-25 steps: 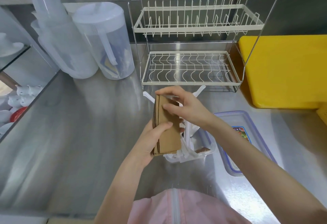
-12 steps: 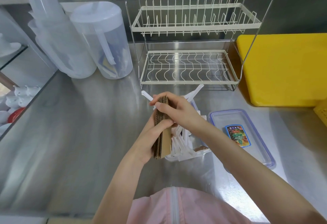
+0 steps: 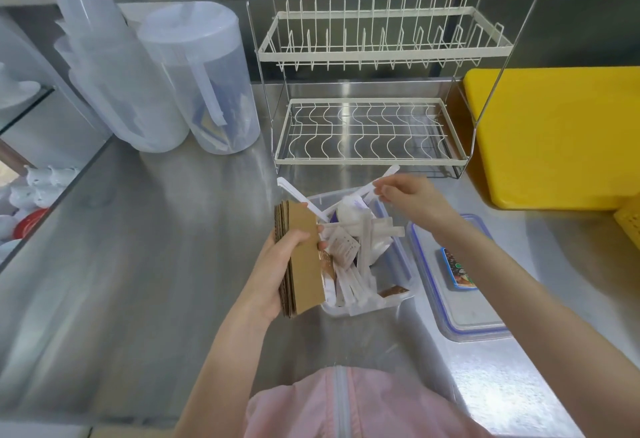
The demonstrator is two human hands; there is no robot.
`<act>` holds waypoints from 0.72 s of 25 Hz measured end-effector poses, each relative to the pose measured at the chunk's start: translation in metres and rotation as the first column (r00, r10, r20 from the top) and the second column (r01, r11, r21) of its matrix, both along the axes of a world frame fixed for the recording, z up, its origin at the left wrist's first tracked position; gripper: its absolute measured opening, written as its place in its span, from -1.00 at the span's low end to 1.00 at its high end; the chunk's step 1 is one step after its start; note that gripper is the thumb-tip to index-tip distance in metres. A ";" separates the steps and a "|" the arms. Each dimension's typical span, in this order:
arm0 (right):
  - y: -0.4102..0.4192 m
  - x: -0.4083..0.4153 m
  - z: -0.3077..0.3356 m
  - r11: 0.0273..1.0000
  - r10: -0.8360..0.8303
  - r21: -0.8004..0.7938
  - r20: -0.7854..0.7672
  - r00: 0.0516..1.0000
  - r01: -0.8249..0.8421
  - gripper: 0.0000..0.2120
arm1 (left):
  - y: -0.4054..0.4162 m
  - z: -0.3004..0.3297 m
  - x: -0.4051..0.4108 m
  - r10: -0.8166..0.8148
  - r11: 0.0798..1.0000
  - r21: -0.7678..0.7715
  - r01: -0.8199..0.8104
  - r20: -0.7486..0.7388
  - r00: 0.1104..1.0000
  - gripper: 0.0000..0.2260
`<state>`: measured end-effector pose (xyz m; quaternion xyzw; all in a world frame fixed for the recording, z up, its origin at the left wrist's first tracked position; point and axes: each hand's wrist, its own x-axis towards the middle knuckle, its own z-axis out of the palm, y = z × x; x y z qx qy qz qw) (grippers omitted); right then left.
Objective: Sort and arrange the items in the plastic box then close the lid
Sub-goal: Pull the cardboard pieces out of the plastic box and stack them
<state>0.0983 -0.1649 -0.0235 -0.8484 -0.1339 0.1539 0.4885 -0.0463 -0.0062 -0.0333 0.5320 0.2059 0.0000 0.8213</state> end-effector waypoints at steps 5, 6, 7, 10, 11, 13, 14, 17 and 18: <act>0.004 0.029 -0.031 0.981 -0.113 -0.165 -0.089 0.990 0.098 -0.62 | -0.001 -0.003 0.002 0.003 0.999 0.038 -0.001 -0.064 0.998 -0.88; 0.008 0.035 -0.034 0.983 -0.134 -0.143 -0.116 0.984 0.117 -0.60 | -0.001 -0.003 0.003 0.007 0.999 0.054 -0.003 -0.075 0.997 -0.89; 0.012 0.040 -0.035 0.986 -0.150 -0.098 -0.136 0.979 0.137 -0.65 | 0.000 -0.004 0.004 0.012 0.998 0.067 -0.006 -0.083 0.996 -0.89; 0.024 0.052 -0.036 0.987 -0.159 0.012 -0.141 0.977 0.162 -0.90 | 0.005 -0.001 0.009 0.030 0.997 0.078 -0.024 -0.079 0.996 -0.87; 0.027 0.055 -0.036 0.987 -0.156 0.018 -0.139 0.978 0.160 -0.91 | 0.007 0.000 0.011 0.034 0.997 0.077 -0.028 -0.078 0.996 -0.87; 0.035 0.059 -0.036 0.987 -0.159 -0.018 -0.127 0.979 0.158 -0.84 | 0.010 0.002 0.012 0.039 0.996 0.087 -0.032 -0.081 0.996 -0.87; 0.039 0.061 -0.038 0.987 -0.152 -0.070 -0.093 0.984 0.146 -0.79 | 0.012 0.003 0.012 0.041 0.995 0.099 -0.033 -0.083 0.996 -0.84; 0.044 0.060 -0.043 0.959 -0.161 -0.234 0.003 0.987 0.158 -0.73 | 0.016 0.001 0.010 0.048 0.993 0.108 -0.041 -0.069 0.996 -0.73; 0.044 0.059 -0.044 0.963 -0.170 -0.216 -0.021 0.985 0.161 -0.74 | 0.017 0.001 0.010 0.055 0.993 0.107 -0.047 -0.066 0.996 -0.74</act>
